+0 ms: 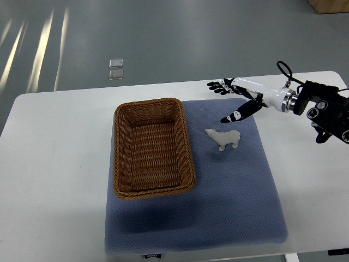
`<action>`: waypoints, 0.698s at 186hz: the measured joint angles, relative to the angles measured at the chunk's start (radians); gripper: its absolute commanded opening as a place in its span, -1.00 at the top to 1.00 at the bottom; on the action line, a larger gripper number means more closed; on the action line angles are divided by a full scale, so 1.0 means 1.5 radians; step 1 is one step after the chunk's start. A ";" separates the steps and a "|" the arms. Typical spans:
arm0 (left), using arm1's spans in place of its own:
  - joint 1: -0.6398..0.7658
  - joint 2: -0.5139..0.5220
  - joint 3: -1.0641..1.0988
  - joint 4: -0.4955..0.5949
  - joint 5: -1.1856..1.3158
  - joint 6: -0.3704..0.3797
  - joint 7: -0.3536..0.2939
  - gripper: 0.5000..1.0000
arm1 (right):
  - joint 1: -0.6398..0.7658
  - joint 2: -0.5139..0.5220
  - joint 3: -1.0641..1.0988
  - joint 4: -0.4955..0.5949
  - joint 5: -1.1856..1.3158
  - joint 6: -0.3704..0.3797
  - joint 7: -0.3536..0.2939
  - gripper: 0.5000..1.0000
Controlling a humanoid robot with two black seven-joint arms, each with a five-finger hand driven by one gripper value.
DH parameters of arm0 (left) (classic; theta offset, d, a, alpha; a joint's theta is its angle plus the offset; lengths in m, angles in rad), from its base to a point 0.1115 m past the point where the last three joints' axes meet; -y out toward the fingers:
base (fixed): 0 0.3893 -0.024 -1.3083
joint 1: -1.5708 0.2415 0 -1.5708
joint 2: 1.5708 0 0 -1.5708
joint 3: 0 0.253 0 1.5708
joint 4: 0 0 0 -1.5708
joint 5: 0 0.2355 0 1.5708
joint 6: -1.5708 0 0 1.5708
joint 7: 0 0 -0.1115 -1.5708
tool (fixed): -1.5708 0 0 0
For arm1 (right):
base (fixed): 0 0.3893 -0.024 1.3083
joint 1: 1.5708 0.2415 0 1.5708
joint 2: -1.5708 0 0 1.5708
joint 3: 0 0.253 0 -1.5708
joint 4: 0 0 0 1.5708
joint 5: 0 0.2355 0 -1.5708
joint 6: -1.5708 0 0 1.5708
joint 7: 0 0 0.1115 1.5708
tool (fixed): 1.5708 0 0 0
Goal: Place white bear in brown basket with right hand
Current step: 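Reach the right hand over the white polar bear figurine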
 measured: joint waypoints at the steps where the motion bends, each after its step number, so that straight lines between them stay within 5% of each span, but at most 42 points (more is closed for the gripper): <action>1: 0.000 0.000 0.000 0.000 0.000 0.000 0.000 -1.00 | 0.001 -0.001 -0.002 0.001 -0.002 0.000 0.001 -0.69; 130: 0.000 0.000 0.000 -0.002 -0.001 0.000 0.000 -1.00 | 0.058 -0.043 -0.146 0.054 -0.161 -0.014 0.005 -0.57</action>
